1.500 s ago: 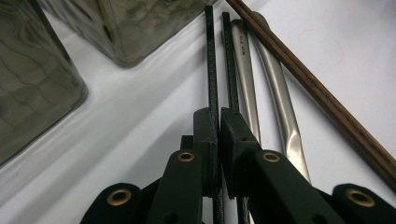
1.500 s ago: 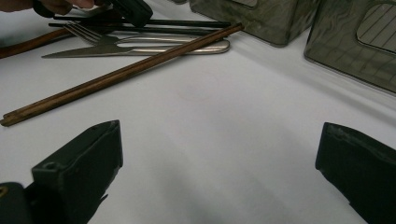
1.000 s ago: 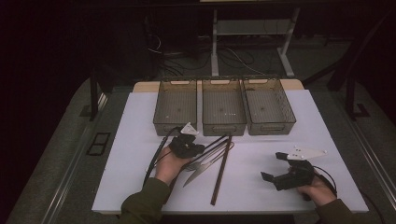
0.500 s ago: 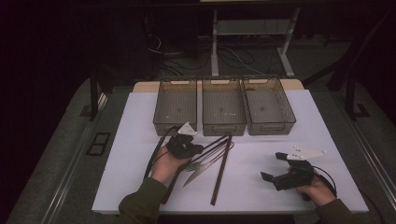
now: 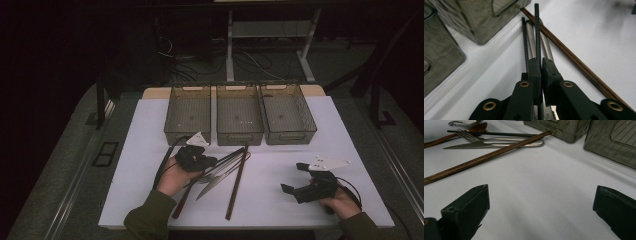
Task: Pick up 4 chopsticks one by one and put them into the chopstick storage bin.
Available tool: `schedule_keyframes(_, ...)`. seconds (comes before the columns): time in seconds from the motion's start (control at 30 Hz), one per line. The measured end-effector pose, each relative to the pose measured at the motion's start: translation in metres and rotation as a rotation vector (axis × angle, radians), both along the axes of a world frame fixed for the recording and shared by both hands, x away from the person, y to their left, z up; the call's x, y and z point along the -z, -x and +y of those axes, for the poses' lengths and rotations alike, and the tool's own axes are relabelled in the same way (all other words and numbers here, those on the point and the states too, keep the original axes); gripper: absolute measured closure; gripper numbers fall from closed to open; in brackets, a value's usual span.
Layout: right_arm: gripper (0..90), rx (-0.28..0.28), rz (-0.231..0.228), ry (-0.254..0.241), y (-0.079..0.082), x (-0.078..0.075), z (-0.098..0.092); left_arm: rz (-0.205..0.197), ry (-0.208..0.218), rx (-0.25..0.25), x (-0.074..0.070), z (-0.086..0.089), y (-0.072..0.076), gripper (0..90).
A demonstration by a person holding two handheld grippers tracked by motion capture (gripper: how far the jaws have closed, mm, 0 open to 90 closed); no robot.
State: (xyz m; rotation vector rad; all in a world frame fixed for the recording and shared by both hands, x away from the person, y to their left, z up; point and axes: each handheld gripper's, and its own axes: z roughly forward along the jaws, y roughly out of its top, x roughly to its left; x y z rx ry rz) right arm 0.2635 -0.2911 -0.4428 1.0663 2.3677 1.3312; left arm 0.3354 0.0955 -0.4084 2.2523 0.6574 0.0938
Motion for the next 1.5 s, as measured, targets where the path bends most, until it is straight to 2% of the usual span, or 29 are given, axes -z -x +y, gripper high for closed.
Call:
schedule_keyframes(0.37,0.4,0.007,0.002,-0.003,0.000,0.000,-0.001,-0.009,0.016,0.012,-0.009,0.002,0.003,85.0)
schedule_keyframes(0.5,0.4,0.010,0.000,-0.004,0.000,0.000,-0.002,-0.027,0.013,0.011,-0.013,0.004,0.003,85.0)
schedule_keyframes(0.77,0.5,0.013,-0.001,-0.004,0.000,0.000,-0.001,-0.039,0.042,0.003,-0.022,0.010,0.003,85.0)
schedule_keyframes(1.23,0.4,0.012,-0.001,0.002,0.000,0.000,0.000,-0.064,0.074,-0.040,-0.035,0.026,-0.009,85.0)
schedule_keyframes(1.5,0.4,0.017,0.001,0.002,0.001,0.001,0.001,-0.063,0.069,-0.063,-0.036,0.033,-0.019,85.0)
